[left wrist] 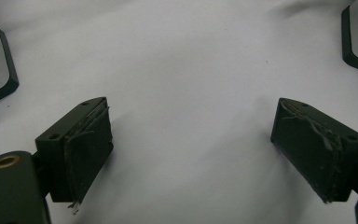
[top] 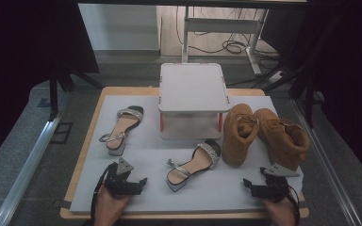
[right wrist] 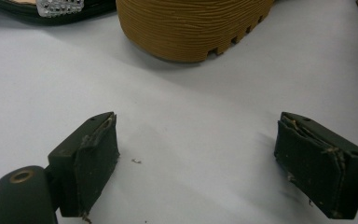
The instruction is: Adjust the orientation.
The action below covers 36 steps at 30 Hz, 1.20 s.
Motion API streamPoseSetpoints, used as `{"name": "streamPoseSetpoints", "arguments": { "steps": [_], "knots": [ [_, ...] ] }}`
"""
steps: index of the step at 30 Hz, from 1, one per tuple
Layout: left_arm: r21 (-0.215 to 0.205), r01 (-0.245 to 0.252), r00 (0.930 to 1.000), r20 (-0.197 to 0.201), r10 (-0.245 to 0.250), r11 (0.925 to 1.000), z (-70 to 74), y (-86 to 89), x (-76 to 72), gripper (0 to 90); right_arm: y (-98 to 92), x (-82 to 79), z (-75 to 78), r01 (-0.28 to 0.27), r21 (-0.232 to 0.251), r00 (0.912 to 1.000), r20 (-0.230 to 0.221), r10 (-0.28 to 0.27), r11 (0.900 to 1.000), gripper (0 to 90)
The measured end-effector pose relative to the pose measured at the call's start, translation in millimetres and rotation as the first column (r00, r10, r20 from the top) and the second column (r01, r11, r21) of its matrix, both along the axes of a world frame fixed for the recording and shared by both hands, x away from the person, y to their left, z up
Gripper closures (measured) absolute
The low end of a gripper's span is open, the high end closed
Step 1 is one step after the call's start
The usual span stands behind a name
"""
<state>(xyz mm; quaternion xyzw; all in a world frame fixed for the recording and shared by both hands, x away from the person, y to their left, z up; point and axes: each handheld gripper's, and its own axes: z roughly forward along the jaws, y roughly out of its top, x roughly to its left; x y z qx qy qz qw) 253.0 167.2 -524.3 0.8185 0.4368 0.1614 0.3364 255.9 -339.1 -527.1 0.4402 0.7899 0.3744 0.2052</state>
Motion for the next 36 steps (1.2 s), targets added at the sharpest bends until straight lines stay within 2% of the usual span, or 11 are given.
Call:
{"name": "streamPoseSetpoints", "arguments": {
  "steps": [26, 36],
  "knots": [
    [-0.007, -0.005, 1.0, -0.004, 0.005, 1.0, 0.2, 0.8, 0.2, 12.7, -0.2, -0.2, -0.1, 0.004, 0.002, 1.0, 0.002, -0.004, 1.0, 13.9],
    [-0.006, -0.041, 0.9992, 0.003, 0.041, 0.9991, 1.4, 0.8, -1.6, 16.1, -0.2, -0.2, -0.1, 0.004, 0.002, 1.0, 0.002, -0.004, 1.0, 14.0]
  ]
}}
